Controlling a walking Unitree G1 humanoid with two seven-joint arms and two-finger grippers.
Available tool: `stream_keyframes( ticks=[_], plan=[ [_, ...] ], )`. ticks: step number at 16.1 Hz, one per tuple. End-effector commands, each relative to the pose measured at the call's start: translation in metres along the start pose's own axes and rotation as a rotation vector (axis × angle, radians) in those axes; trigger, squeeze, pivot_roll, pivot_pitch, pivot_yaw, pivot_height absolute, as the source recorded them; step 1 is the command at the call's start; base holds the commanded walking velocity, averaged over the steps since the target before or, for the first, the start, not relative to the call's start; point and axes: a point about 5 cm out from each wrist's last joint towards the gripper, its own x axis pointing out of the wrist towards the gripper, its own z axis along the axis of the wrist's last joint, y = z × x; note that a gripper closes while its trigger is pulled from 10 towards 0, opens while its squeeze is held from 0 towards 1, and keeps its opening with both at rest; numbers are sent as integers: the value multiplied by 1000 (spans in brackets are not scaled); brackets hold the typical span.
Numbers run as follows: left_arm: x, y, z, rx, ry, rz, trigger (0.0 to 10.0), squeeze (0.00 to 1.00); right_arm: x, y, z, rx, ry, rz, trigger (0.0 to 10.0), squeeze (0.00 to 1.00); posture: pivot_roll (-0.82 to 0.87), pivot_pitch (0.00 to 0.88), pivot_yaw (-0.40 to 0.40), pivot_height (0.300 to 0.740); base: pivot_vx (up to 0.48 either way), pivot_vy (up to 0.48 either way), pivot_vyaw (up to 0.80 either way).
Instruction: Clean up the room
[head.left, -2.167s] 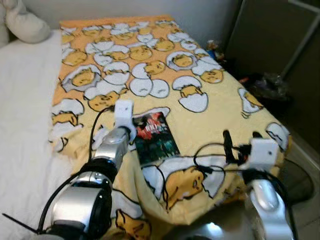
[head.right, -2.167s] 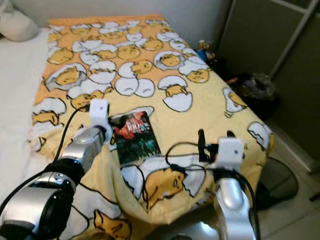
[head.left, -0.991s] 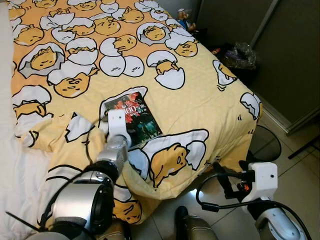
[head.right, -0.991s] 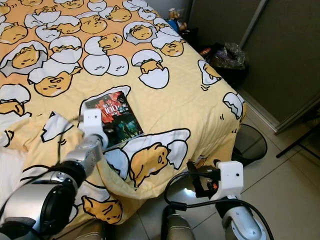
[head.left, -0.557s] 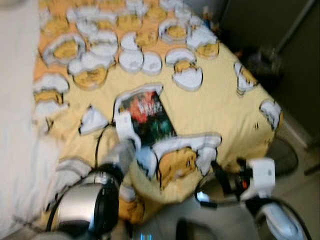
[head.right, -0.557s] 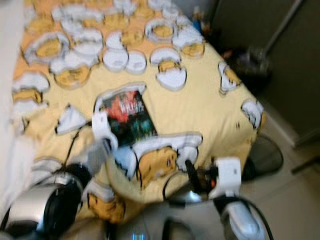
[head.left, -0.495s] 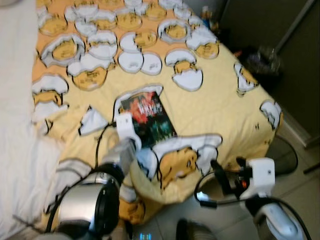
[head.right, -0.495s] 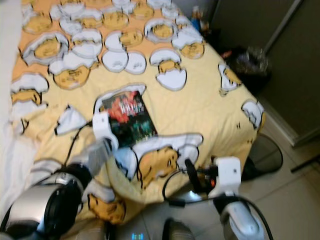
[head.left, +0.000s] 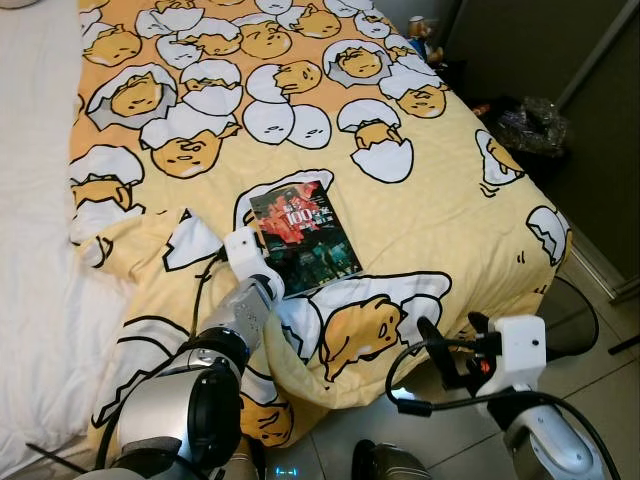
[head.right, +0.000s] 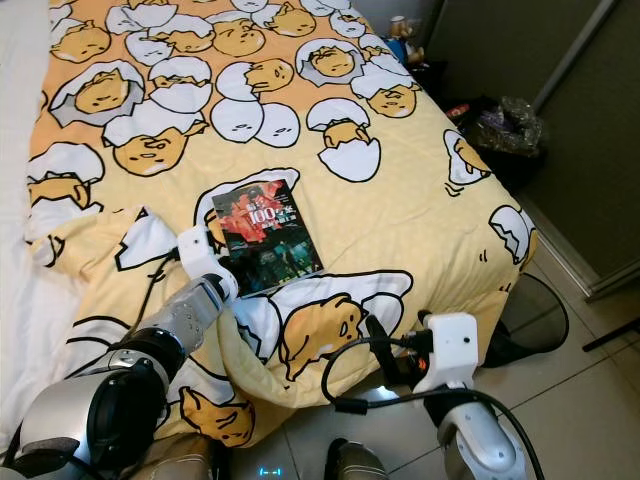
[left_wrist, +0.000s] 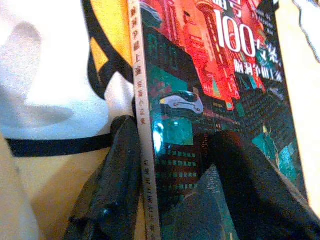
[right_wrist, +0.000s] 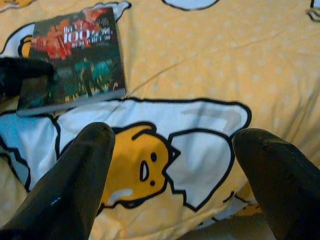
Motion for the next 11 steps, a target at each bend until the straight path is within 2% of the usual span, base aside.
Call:
stream_keyframes(
  ticks=[1,4,7,9,11],
  plan=[
    [-1,-5,-16,-25,43,-35,0,0,-2,-2,-3,-2,22,-5,10000,0,-232,159,-59,736,0,0,0],
    [0,-17,-23,155,70,-112,0,0,3,-2,-2,3,13,-13,10000,0,-220,154,-46,736,0,0,0],
    [-1,-25,-32,210,104,-172,0,0,8,2,-4,17,6,-11,10000,0,-200,134,-26,736,0,0,0],
    [-2,-25,-36,185,113,-181,0,0,12,5,-6,23,1,-4,10000,0,-187,111,-17,736,0,0,0],
    [-2,-20,-34,42,121,-151,0,0,20,7,-4,28,-17,3,10000,0,-168,78,-5,736,0,0,0]
  ],
)
